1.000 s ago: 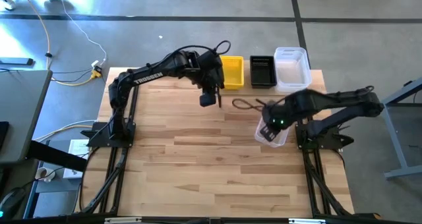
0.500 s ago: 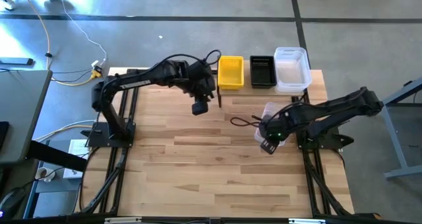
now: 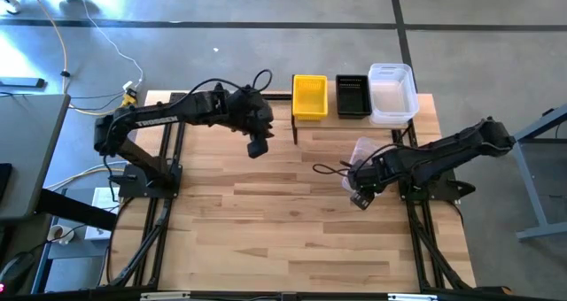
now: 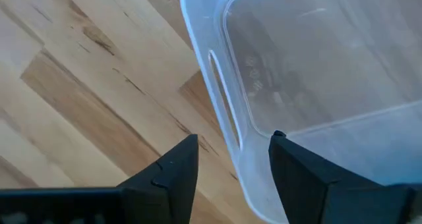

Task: Stack baskets on shelf by color
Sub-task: Stack the transparent bin on top of the other stacked transparent bins on the shelf

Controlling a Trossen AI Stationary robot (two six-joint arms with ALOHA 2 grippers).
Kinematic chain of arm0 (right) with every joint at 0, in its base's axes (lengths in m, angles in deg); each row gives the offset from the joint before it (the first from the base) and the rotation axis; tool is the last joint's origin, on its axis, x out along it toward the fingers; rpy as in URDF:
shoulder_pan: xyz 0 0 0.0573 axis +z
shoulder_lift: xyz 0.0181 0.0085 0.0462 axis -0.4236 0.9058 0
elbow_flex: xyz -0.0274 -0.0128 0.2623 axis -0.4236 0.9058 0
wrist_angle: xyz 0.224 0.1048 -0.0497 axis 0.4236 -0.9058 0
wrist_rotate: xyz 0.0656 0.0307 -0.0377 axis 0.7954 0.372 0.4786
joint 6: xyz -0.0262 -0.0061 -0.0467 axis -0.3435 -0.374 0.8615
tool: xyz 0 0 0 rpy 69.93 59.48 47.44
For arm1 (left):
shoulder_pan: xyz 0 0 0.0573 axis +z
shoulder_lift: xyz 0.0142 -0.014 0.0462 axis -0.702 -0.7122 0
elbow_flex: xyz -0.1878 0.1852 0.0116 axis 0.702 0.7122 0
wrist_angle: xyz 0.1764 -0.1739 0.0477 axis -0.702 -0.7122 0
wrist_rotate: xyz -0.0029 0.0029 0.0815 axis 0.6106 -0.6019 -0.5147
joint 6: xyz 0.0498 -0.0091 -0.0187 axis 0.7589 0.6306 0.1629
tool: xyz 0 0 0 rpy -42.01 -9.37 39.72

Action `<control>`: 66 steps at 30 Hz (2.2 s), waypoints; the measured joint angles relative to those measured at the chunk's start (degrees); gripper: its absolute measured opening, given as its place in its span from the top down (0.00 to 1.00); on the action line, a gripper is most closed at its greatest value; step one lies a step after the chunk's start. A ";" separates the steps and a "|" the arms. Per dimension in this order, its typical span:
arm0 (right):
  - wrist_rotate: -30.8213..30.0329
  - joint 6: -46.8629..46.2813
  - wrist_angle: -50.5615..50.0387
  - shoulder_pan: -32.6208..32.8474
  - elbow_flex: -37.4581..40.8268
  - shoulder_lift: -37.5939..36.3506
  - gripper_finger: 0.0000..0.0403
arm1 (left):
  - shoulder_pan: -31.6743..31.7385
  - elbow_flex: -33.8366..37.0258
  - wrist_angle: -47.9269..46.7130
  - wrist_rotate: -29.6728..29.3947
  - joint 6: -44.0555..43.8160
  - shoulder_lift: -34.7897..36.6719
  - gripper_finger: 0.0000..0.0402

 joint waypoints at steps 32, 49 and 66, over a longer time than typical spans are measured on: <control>7.10 0.39 12.74 3.29 5.10 0.61 0.99 | 0.12 4.21 3.39 -0.28 -1.23 2.79 0.70; -1.53 2.46 6.87 11.73 -17.45 0.61 1.00 | 0.12 4.18 3.36 -0.26 0.60 2.79 0.70; -29.01 25.52 -17.65 8.39 -39.28 -3.33 1.00 | 0.12 4.18 3.36 -0.26 0.70 2.79 0.70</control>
